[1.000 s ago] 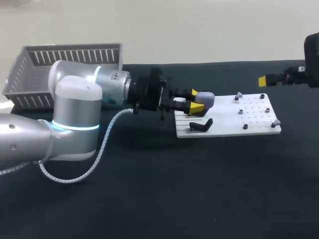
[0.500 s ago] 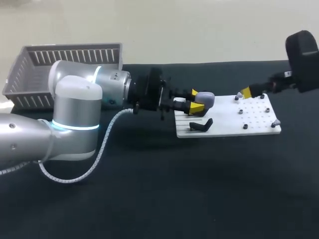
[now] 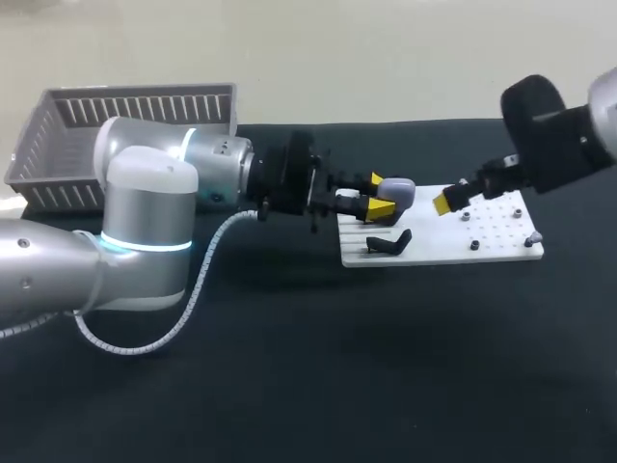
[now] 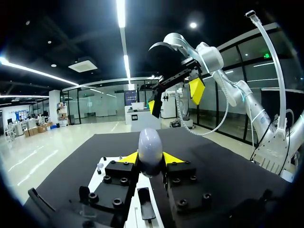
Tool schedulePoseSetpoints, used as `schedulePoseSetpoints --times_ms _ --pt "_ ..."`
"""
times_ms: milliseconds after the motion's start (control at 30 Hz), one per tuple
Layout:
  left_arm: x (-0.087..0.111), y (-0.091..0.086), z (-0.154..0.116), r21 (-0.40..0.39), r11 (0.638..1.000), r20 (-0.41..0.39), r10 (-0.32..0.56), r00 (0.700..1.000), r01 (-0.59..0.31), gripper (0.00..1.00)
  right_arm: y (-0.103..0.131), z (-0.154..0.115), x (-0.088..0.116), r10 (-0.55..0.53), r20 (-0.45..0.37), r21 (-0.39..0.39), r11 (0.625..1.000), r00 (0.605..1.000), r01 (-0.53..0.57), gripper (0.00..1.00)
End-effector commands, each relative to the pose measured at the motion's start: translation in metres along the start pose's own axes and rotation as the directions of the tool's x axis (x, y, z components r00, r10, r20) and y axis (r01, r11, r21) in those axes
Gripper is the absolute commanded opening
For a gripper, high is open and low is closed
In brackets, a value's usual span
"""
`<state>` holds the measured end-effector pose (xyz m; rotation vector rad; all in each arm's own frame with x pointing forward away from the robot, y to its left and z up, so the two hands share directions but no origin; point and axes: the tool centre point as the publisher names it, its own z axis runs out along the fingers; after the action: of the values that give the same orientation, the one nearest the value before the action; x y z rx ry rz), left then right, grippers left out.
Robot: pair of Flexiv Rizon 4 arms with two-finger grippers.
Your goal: Pick up each earbud case from the left stands, insert the matching earbuds, close the lid, and place the case in the box.
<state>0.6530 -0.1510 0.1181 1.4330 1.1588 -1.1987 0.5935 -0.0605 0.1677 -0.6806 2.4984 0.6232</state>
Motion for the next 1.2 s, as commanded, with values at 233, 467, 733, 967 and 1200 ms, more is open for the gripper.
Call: schedulePoseSetpoints --times_ms 233,467,733,967,1200 --pt "0.001 0.0 0.0 -0.001 1.0 0.003 0.002 1.0 -0.002 0.0 0.006 0.034 -0.012 -0.006 -0.035 -0.011 1.0 0.999 0.005 1.0" --pt "0.001 0.0 0.0 -0.001 1.0 0.003 0.002 1.0 -0.002 0.0 0.006 0.044 -0.016 0.0 -0.044 -0.005 1.0 0.999 0.0 1.0" --pt "0.001 0.0 0.0 -0.001 1.0 0.003 0.002 1.0 -0.002 0.0 0.005 0.054 -0.019 0.011 -0.05 0.018 1.0 0.999 -0.01 1.0" --pt "0.001 0.0 0.0 -0.001 1.0 0.003 0.002 1.0 -0.002 0.0 -0.003 0.061 -0.019 0.019 -0.056 0.055 0.998 0.998 -0.016 1.0" --pt "0.001 0.0 0.0 -0.001 1.0 0.003 0.002 1.0 -0.002 0.0 -0.014 0.062 -0.021 0.048 -0.046 0.064 0.997 0.998 -0.045 1.0"
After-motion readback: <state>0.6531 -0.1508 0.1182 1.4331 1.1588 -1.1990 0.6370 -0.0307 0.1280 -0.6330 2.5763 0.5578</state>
